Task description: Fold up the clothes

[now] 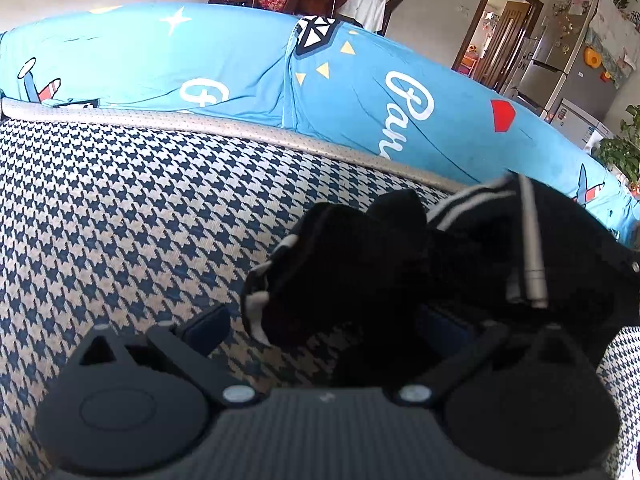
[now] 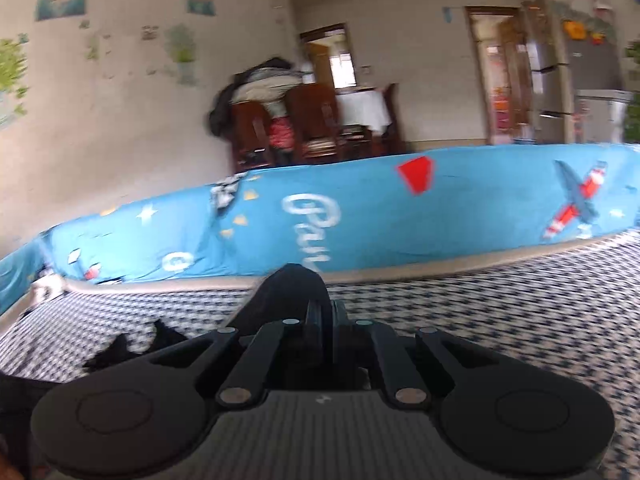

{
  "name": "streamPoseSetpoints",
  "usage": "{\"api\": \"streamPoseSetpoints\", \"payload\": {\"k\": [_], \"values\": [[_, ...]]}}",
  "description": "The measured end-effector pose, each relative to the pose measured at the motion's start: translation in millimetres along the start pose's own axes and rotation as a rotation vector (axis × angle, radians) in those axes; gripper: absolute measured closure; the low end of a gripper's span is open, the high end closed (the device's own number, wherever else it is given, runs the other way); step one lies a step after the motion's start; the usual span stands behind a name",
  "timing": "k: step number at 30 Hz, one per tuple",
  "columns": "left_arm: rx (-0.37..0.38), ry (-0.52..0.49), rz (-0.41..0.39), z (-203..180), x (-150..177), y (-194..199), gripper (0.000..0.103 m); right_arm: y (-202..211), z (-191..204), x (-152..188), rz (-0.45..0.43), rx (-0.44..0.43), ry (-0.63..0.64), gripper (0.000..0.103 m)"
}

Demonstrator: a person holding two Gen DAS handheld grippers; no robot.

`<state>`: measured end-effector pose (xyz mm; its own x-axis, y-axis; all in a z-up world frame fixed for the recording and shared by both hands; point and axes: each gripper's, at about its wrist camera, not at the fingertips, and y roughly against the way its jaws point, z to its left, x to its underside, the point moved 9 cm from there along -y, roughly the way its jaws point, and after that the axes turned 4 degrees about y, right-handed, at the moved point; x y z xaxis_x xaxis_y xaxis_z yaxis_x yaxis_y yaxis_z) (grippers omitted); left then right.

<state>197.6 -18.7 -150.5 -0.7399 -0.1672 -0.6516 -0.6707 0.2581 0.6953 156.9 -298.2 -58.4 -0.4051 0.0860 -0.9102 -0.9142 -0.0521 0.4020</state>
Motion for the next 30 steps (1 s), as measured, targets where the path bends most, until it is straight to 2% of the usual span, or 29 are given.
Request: {"api": "streamPoseSetpoints", "payload": {"k": [6,8,12,15,20,25,30], "values": [[0.003,-0.021,-0.014,-12.3,-0.7,5.1,0.000,25.3,-65.7,11.9,0.027,0.207,-0.089,0.099],[0.005,-0.027,-0.014,-16.0,0.2,5.0,0.000,30.4,-81.3,16.1,0.034,0.223,-0.124,0.098],[0.008,-0.039,-0.009,-23.5,2.9,3.4,0.000,32.5,-88.1,20.1,0.040,0.142,-0.187,0.097],[0.011,-0.048,-0.005,-29.1,4.8,2.2,0.000,28.1,-76.2,24.0,0.056,0.074,-0.182,0.091],[0.007,-0.085,0.032,-35.8,17.1,-6.4,0.000,13.9,-53.6,29.0,0.083,-0.022,-0.184,0.053],[-0.010,-0.108,0.082,-35.6,30.8,-16.4,0.000,-9.8,-39.7,29.1,0.103,-0.087,-0.200,0.029],[-0.014,-0.114,0.103,-33.9,37.6,-19.7,0.000,-38.6,-32.6,30.5,0.126,-0.121,-0.222,0.027]]}}
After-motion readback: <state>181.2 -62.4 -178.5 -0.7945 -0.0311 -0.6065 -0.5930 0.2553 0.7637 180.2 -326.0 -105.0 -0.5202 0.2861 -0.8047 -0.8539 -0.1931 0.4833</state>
